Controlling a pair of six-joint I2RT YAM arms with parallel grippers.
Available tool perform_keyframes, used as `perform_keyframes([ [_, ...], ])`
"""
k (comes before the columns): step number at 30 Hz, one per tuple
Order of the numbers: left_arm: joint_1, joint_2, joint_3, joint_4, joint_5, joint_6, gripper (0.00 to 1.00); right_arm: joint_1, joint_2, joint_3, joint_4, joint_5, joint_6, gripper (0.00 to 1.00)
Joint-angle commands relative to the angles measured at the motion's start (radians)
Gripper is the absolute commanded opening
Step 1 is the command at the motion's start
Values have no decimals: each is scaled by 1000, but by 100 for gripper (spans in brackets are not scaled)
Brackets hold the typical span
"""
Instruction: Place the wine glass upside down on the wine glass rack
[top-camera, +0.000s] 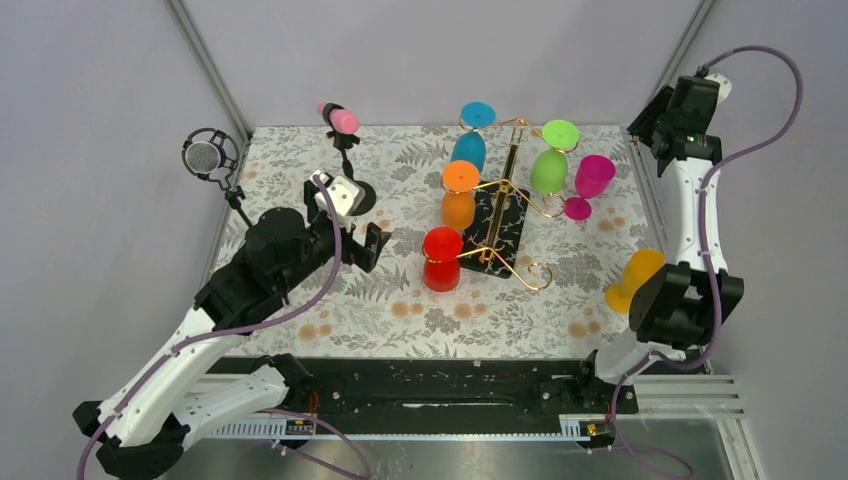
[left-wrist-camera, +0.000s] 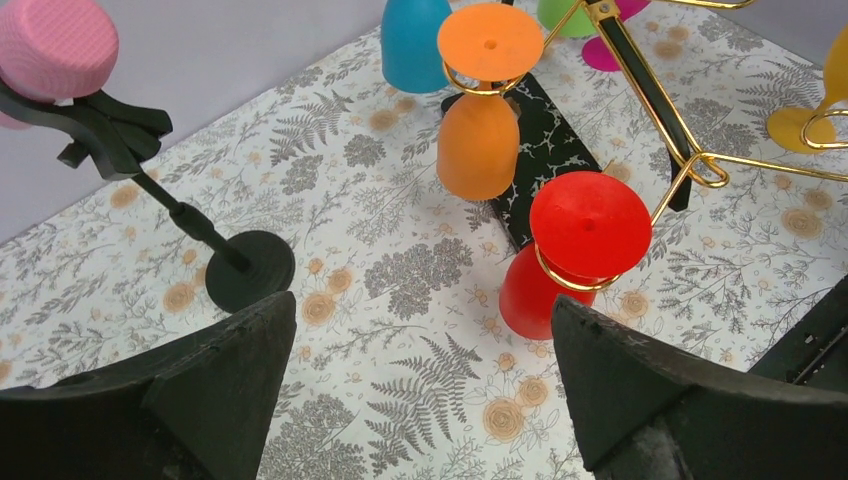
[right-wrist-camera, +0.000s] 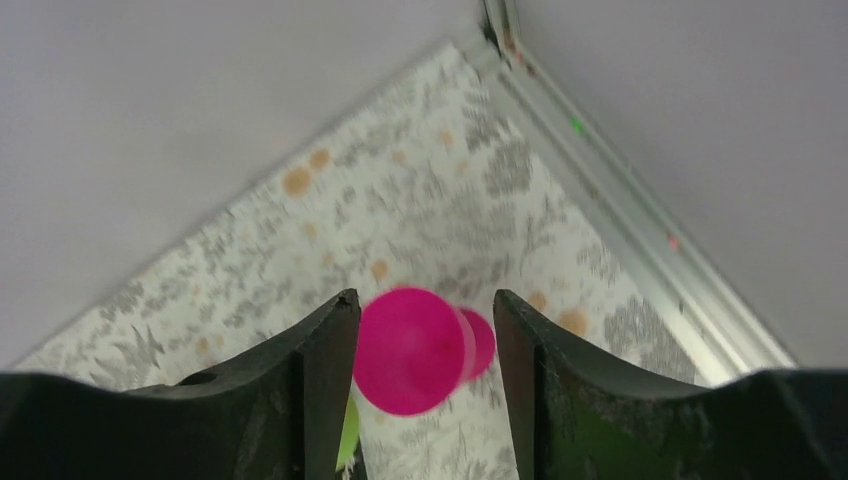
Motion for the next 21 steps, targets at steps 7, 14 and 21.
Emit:
perform_keyframes([
  [7,-3,-37,23,-3,-43,-38,99,-6,128,42,-231,-91,136,59],
  [14,-2,-30,31,-28,-78,-57,99,-6,203,38,-228,-104,133,57],
  [21,-2,-33,18,-24,-56,-62,99,-6,266,46,-222,-138,133,53],
])
